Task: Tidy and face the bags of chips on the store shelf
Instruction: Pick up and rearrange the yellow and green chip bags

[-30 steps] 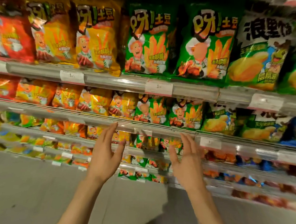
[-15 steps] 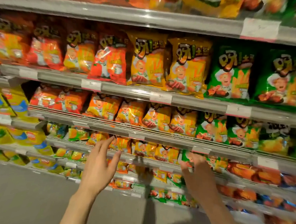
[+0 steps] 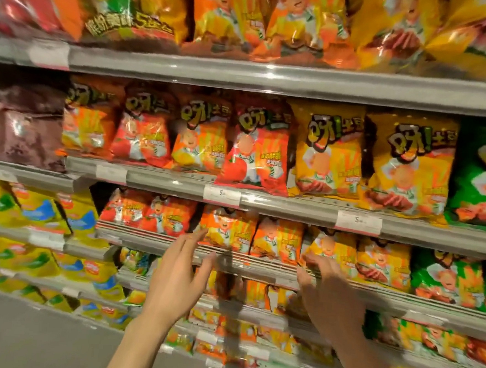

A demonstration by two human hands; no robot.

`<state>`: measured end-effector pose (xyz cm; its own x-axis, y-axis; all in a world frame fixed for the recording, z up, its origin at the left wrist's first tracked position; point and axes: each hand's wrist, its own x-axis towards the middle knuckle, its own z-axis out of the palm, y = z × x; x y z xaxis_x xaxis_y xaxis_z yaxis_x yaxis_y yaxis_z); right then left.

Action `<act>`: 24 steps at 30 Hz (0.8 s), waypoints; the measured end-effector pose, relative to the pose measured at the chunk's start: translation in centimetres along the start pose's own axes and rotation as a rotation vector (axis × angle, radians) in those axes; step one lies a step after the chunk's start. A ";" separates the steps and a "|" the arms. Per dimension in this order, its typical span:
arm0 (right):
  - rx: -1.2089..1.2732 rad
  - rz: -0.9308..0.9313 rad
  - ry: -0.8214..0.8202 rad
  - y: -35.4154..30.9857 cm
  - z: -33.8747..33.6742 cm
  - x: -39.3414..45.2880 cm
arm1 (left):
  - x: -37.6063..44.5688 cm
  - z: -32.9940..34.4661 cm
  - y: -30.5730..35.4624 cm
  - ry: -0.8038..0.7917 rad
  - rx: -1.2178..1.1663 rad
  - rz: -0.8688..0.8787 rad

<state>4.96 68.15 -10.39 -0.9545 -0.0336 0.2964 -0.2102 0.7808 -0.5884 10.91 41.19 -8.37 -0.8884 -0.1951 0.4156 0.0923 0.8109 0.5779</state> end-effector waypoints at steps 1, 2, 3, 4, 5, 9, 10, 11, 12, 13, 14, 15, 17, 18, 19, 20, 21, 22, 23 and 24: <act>0.011 0.005 -0.004 -0.6 1.0 0.9 | 1.2 -0.4 -0.6 -0.007 0.018 -0.002; 0.026 0.019 0.000 -1.0 2.2 1.6 | 2.2 -0.9 -1.2 -0.017 0.037 0.000; 0.047 0.054 -0.010 -1.7 3.1 2.0 | 3.1 -1.3 -1.8 -0.026 0.052 0.008; 0.075 0.088 -0.030 -2.5 3.9 2.6 | 4.0 -1.8 -2.4 -0.030 0.064 0.027; 0.090 0.097 -0.045 -3.3 4.6 3.2 | 4.9 -2.1 -3.1 -0.036 0.072 0.043; 0.073 0.054 -0.031 -5.8 6.2 4.7 | 7.3 -3.5 -5.1 -0.069 0.077 0.084; 0.072 0.069 -0.031 -6.2 6.4 5.1 | 8.0 -3.9 -5.7 -0.075 0.079 0.101; 0.056 0.078 -0.025 -6.5 6.6 5.4 | 8.8 -4.2 -6.2 -0.080 0.092 0.122; 0.038 0.083 -0.016 -6.8 6.7 5.9 | 9.7 -4.6 -6.6 -0.087 0.105 0.145; 0.018 0.090 -0.014 -7.1 6.6 6.1 | 10.6 -4.9 -6.9 -0.099 0.114 0.169; 0.003 0.092 -0.005 -7.3 6.4 6.4 | 11.5 -5.2 -7.1 -0.115 0.118 0.201; -0.023 0.103 0.011 -7.5 6.2 6.5 | 12.4 -5.4 -7.3 -0.132 0.119 0.240; -0.077 0.115 0.059 -7.8 5.8 6.5 | 14.3 -5.7 -7.5 -0.166 0.122 0.330; -0.099 0.121 0.076 -8.0 5.5 6.4 | 15.3 -5.9 -7.5 -0.178 0.128 0.376; -0.109 0.126 0.098 -8.3 5.0 6.3 | 16.2 -6.0 -7.3 -0.190 0.135 0.411; -0.118 0.125 0.133 -8.5 4.4 6.3 | 17.1 -6.2 -6.9 -0.203 0.142 0.446; -0.143 0.123 0.175 -8.7 3.7 6.3 | 18.0 -6.4 -6.5 -0.215 0.148 0.481; -0.190 0.116 0.213 -8.9 3.0 6.4 | 18.8 -6.5 -6.0 -0.223 0.149 0.521; -0.245 0.102 0.239 -8.8 2.5 6.5 | 19.6 -6.6 -5.4 -0.222 0.152 0.562; -0.288 0.077 0.249 -8.9 1.9 6.7 | 20.3 -6.6 -4.8 -0.223 0.163 0.591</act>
<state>0.02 59.81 -4.55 -0.8770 0.1568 0.4542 -0.0384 0.9194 -0.3915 -4.61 29.66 1.95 -0.7824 0.4144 0.4648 0.5401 0.8231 0.1754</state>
